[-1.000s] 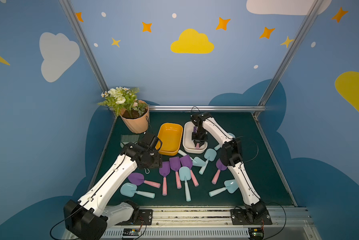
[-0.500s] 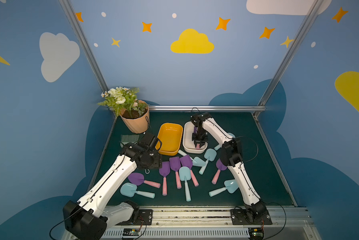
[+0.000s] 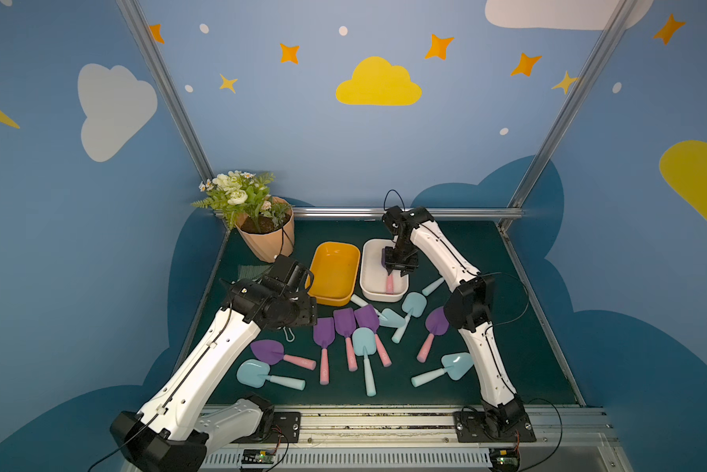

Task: Sort the small shovels by color and place them into the storage box
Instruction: Place the shovel in the storage box, then pick up the shovel from the center of the board.

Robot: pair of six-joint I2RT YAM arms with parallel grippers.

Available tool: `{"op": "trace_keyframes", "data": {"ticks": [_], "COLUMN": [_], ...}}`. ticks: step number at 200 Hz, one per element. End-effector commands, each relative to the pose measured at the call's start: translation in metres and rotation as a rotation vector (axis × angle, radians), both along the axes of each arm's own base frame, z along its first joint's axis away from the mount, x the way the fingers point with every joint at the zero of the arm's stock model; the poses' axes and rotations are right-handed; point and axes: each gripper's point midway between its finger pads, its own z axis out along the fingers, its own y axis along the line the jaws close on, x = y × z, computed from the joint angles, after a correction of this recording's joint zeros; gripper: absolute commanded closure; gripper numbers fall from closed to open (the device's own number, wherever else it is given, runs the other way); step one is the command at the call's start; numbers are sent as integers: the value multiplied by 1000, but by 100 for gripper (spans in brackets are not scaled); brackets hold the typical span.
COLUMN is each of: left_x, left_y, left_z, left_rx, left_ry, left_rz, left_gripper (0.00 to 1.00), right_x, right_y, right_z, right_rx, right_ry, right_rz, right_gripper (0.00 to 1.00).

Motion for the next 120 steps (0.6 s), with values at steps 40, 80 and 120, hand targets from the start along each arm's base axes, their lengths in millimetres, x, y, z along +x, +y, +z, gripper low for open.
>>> {"op": "trace_keyframes", "data": {"ticks": [40,80,120], "left_x": [-22,-35,-49], "left_y": [8,2,19], "left_z": [9,-3,-21], "left_rx": [102,161,224], "left_ry": [22,46,97], "left_rz": [-14,-4,154], "left_gripper": [25,25,25], "right_x": [-70,-124,-167], "right_y": [-31,-47,-66], "right_z": [102,113,102], "right_rx": [-5,-14,0], "right_ry": [-127,-147,-144], "right_rz": [79,127,117], "right_gripper": [57,57,57]}}
